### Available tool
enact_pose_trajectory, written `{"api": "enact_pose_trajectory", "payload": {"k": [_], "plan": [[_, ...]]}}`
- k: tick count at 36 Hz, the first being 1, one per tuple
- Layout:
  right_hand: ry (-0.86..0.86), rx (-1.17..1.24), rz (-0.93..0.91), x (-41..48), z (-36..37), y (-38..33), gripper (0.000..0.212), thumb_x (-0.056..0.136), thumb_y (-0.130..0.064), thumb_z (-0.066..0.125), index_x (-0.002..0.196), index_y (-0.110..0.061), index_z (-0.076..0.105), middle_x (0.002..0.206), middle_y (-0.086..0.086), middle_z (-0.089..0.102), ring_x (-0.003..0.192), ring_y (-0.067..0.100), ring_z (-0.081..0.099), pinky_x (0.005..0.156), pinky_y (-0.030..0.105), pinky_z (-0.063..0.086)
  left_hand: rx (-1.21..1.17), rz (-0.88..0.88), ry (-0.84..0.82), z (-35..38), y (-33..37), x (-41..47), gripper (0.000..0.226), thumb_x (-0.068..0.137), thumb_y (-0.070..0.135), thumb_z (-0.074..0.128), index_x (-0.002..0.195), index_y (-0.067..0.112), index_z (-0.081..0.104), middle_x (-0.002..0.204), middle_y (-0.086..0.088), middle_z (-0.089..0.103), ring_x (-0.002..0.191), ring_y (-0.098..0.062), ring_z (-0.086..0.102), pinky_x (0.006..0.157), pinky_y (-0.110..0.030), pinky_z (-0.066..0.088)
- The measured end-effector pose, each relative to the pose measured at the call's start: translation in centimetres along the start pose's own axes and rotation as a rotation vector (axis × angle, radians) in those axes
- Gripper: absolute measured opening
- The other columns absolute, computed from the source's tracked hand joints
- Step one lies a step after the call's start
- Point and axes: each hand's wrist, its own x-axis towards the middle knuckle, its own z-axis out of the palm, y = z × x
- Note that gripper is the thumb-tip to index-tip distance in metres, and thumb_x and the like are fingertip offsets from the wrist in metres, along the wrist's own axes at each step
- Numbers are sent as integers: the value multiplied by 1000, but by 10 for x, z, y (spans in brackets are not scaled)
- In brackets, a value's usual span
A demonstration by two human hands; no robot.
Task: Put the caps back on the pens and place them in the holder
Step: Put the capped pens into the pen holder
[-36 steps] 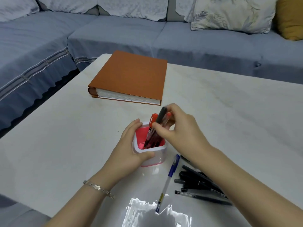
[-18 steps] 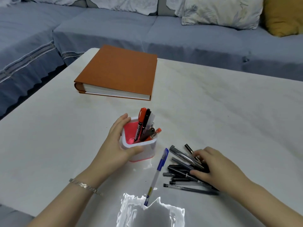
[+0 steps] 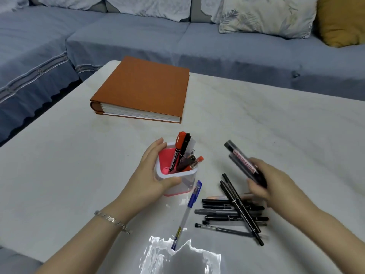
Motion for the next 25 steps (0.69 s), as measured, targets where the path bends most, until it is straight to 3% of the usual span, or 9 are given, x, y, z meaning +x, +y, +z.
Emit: {"api": "enact_pose_trajectory", "payload": {"k": [3, 6, 10, 13, 15, 19, 23, 25], "plan": [[100, 287, -13, 5, -25, -25, 30, 80, -14, 65, 101, -35, 59, 48, -14, 57, 36, 6, 47, 37, 8, 32, -12, 2, 4, 0, 0, 0, 79, 72, 19, 74, 135, 30, 29, 134, 25, 22, 120, 5, 26, 71, 10, 31], [62, 447, -36, 12, -48, -60, 20, 85, -21, 58, 100, -33, 66, 45, -13, 52, 32, 6, 39, 34, 12, 30, -30, -3, 3, 1, -1, 0, 79, 71, 18, 74, 135, 30, 29, 135, 24, 23, 120, 4, 26, 71, 11, 30], [-224, 258, -72, 31, -53, -97, 16, 87, -35, 53, 93, -41, 67, 47, -12, 59, 36, 4, 43, 37, 16, 36, -47, -14, -2, 1, 0, 0, 79, 71, 16, 75, 132, 34, 28, 137, 22, 24, 120, 3, 28, 73, 7, 33], [-347, 52, -97, 53, -41, -114, 17, 83, -37, 57, 93, -34, 71, 62, -3, 64, 36, 4, 47, 38, 13, 37, -36, -14, -2, 2, 1, 1, 78, 71, 15, 75, 129, 37, 28, 143, 17, 24, 120, 2, 28, 82, 0, 33], [-399, -55, -106, 66, -31, -124, 17, 81, -35, 61, 92, -28, 72, 61, -3, 61, 34, 2, 48, 39, 11, 38, -37, -14, -8, 2, 2, 1, 78, 71, 15, 75, 128, 38, 26, 145, 15, 24, 119, 2, 29, 85, -3, 32], [-381, -213, -114, 82, -13, -138, 20, 77, -32, 68, 90, -17, 72, 70, 0, 67, 43, 8, 57, 46, 18, 46, -47, -29, -14, 0, 5, 0, 77, 72, 14, 74, 127, 39, 25, 145, 14, 24, 118, 0, 29, 92, -15, 35], [-252, -245, -203, 85, -2, -141, 23, 76, -27, 69, 94, -15, 71, 92, 4, 71, 72, 15, 62, 62, 27, 52, -54, -17, -12, -1, 2, 0, 77, 72, 15, 74, 125, 40, 25, 138, 19, 24, 118, 1, 30, 77, 1, 36], [-180, -190, -258, 79, -1, -138, 24, 79, -29, 64, 98, -16, 69, 98, 0, 69, 81, 13, 59, 69, 26, 50, -56, -9, -12, -2, 1, -1, 76, 72, 16, 74, 124, 41, 25, 135, 22, 24, 120, 1, 29, 78, 2, 35]]}}
